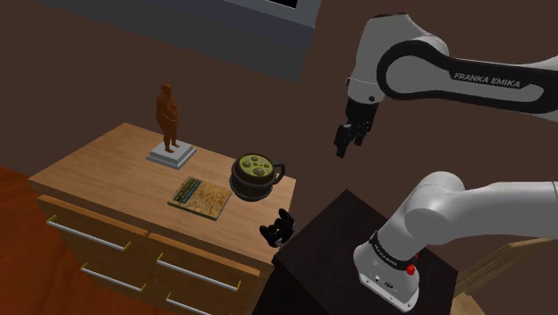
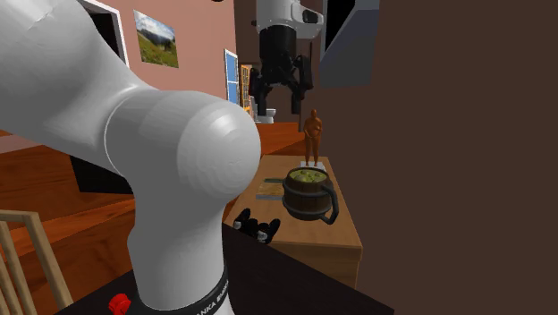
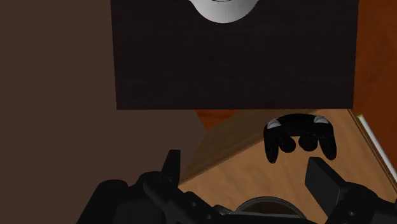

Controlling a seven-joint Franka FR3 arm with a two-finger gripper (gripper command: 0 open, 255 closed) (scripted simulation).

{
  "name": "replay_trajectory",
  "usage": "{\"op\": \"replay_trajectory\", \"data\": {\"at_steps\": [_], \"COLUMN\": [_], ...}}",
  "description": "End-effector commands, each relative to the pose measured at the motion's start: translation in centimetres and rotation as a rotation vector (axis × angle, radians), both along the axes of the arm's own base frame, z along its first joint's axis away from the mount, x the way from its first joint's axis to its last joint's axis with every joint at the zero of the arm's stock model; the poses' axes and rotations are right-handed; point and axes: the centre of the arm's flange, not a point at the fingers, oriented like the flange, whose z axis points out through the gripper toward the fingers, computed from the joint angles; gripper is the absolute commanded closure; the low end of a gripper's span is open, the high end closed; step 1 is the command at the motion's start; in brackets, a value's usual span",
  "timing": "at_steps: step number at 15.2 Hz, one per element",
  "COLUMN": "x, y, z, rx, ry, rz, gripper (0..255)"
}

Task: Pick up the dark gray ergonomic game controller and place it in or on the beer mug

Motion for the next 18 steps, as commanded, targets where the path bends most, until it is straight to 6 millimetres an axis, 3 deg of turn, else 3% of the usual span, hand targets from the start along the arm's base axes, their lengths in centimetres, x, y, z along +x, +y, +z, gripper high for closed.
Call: {"op": "replay_trajectory", "data": {"at_steps": [1,9,18], "x": [0.0,0.8,3.3], "y": [1.3,7.3,13.7], "z": [-2.0,-10.3,-19.5], "rx": [0.000,-0.001,-0.003], "ry": [-0.016,-0.072,-0.135], "rz": [-0.039,-0.181,-0.341], "gripper": [0,0,0]}}
